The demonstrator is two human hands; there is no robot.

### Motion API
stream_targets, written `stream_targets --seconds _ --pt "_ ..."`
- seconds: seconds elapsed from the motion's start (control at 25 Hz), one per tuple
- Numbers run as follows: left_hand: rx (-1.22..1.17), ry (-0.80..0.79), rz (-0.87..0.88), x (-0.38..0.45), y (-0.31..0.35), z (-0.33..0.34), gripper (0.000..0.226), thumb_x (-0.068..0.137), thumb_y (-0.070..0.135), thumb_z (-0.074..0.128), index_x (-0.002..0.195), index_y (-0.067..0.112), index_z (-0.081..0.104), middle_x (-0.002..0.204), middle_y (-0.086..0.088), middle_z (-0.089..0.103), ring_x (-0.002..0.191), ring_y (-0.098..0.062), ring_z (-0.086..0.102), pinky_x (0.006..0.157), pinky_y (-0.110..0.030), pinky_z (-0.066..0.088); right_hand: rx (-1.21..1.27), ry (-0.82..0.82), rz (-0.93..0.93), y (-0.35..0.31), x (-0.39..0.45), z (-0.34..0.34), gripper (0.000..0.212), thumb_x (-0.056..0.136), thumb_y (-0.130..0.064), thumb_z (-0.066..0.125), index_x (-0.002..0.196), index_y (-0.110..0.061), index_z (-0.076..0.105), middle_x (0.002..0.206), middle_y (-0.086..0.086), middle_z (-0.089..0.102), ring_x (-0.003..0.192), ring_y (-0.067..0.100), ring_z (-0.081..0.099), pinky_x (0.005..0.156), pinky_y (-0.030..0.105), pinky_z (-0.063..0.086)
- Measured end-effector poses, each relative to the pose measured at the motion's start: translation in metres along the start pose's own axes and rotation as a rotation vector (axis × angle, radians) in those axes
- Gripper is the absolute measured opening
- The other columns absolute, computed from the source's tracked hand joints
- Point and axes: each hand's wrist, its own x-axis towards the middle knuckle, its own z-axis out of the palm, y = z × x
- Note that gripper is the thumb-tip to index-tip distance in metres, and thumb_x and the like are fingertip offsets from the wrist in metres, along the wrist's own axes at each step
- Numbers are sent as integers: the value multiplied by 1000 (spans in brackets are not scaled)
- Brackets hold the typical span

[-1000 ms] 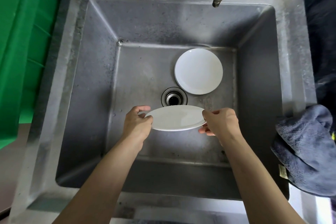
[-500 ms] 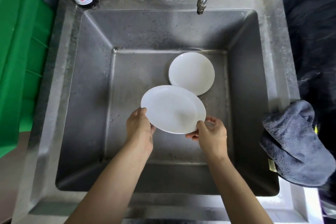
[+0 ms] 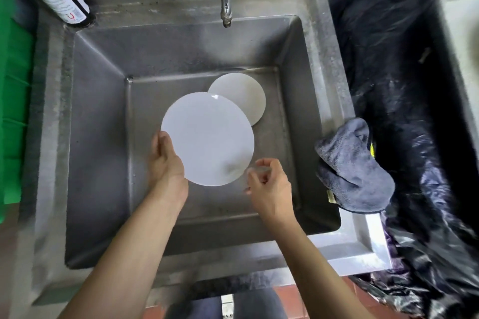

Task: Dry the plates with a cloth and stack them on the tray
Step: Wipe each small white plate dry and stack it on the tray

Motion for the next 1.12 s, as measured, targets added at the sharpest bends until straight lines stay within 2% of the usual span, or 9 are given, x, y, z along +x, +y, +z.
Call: stream_targets --seconds 0.12,0.24,0.36,0.52,0.64,0.76,0.88,1.0,1.12 --pt "118 -52 96 -11 14 2 37 105 44 45 140 37 52 107 28 62 103 -1 63 83 -22 51 -255 271 -397 8 6 -41 23 92 -15 64 115 -19 63 93 -4 66 85 21 62 82 40 50" --pt "141 -122 116 -26 24 2 25 104 45 46 124 45 61 104 31 66 97 7 63 83 -23 49 -586 549 -566 23 22 -88 57 80 -18 68 136 -21 58 127 4 63 114 29 55 99 44 41" --pt "97 -144 98 -43 34 3 15 103 42 51 105 43 66 99 27 71 102 -1 66 85 -27 53 -767 493 -471 47 31 -125 91 71 -28 77 155 -23 41 157 8 44 147 30 37 121 50 25" --pt "101 -209 74 -65 52 2 36 103 41 52 135 26 61 130 5 67 121 -19 62 106 -43 49 -906 365 -530 80 36 -148 101 70 -27 85 158 -22 37 164 14 33 151 35 29 121 54 25" --pt "121 -224 100 -78 67 2 35 102 42 52 133 28 62 129 4 67 120 -20 63 105 -44 50 -749 406 -561 82 41 -156 80 77 -15 79 152 -18 49 156 22 41 133 45 43 109 57 38" --pt "135 -223 107 -92 80 -2 35 102 45 51 132 31 61 128 4 67 118 -20 63 104 -45 50 -549 444 -473 67 43 -157 58 88 -27 53 143 -12 59 143 30 49 119 52 47 103 59 39" --pt "119 -235 119 -103 92 -6 33 101 46 53 129 33 63 124 6 69 115 -19 65 97 -41 53 -341 510 -412 37 40 -160 57 86 4 61 142 -7 57 132 32 51 114 53 48 103 62 40" --pt "112 -266 125 -112 101 -9 40 100 48 53 136 31 59 132 6 66 122 -20 62 105 -44 50 -141 541 -569 -11 20 -157 63 89 8 60 147 -13 51 131 24 50 118 40 48 107 45 41" --pt "79 -296 163 -121 111 -10 42 102 44 53 139 25 57 136 2 63 127 -21 58 109 -44 46 20 582 -807 -73 -10 -146 63 90 -7 60 150 -22 44 140 6 51 126 22 49 108 29 39"
